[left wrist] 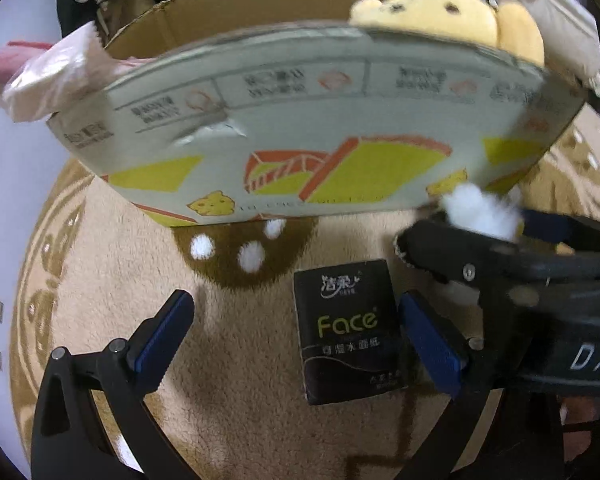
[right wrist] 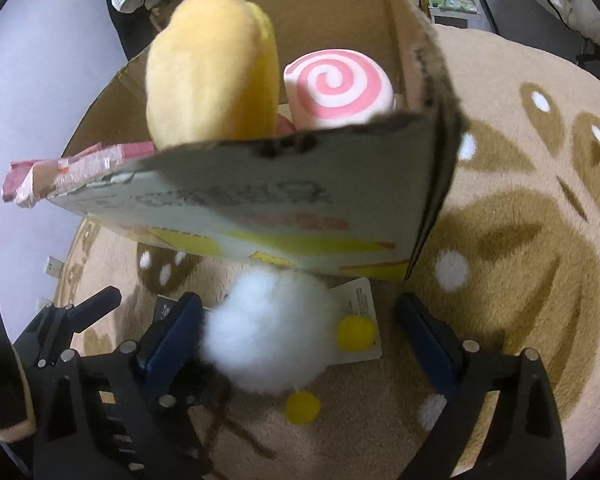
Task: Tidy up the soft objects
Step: 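Lower left tool to black Face tissue pack while right tool reaches white pom-pom, then close left tool on Face tissue pack while right tool grasps white pom-pom keychain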
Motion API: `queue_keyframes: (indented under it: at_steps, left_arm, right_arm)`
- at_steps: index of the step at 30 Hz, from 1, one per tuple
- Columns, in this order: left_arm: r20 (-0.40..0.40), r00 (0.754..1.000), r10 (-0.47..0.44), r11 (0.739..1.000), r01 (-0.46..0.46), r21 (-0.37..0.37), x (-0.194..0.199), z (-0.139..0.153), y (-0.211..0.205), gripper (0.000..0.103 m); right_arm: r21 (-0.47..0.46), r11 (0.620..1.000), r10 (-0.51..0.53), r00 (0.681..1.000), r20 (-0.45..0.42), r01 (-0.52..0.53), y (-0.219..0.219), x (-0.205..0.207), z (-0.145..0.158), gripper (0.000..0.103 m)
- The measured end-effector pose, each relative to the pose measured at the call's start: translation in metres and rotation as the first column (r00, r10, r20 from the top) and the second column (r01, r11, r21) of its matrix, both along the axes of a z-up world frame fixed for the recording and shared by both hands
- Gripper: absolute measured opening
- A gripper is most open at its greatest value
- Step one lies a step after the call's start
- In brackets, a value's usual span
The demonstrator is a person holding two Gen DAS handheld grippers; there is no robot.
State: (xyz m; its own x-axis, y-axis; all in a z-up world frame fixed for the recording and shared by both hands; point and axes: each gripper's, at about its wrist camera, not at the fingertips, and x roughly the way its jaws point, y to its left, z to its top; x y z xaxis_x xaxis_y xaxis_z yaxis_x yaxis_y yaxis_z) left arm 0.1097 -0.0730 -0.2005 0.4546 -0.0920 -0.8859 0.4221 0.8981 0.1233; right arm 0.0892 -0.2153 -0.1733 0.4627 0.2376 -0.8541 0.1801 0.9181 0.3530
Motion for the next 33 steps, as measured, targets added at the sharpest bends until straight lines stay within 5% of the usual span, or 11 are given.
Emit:
queue_keyframes:
  at_steps: [5,13,18,24,28,33]
  left_arm:
    - [-0.042,0.999,0.022,0.999,-0.024,-0.032,0.001,-0.006,0.003,0.092]
    - [-0.097,0.995,0.029,0.997,-0.036,-0.068,0.005,-0.009,0.006,0.046]
    - [-0.107,0.993,0.059,0.994,-0.068,-0.082,0.013,-0.001,0.018,0.045]
    - [-0.078,0.995,0.069,0.993,-0.077,-0.091,0.006,0.018,0.014,0.045]
    - [-0.046,0.998,0.046,0.994,-0.05,-0.093,-0.008,0.034,0.011,0.045]
    - [-0.011,0.999,0.04,0.995,-0.04,-0.092,-0.012,0.05,0.01,0.044]
  right_arm:
    - [-0.024,1.0,-0.013,1.0,0.002,0.014,0.005,-0.001,-0.001,0.084]
    - [-0.03,1.0,-0.007,1.0,0.012,0.008,0.006,-0.004,0.004,0.059]
    - [-0.035,0.999,0.004,1.0,0.031,-0.003,0.007,-0.005,0.013,0.039]
    - [-0.042,0.999,0.012,0.998,0.057,-0.01,0.007,-0.009,0.022,0.029]
    - [-0.064,0.998,0.014,0.997,0.075,-0.009,0.007,-0.01,0.031,0.001]
    - [-0.065,0.998,0.004,0.997,0.076,0.001,0.004,-0.015,0.033,0.001]
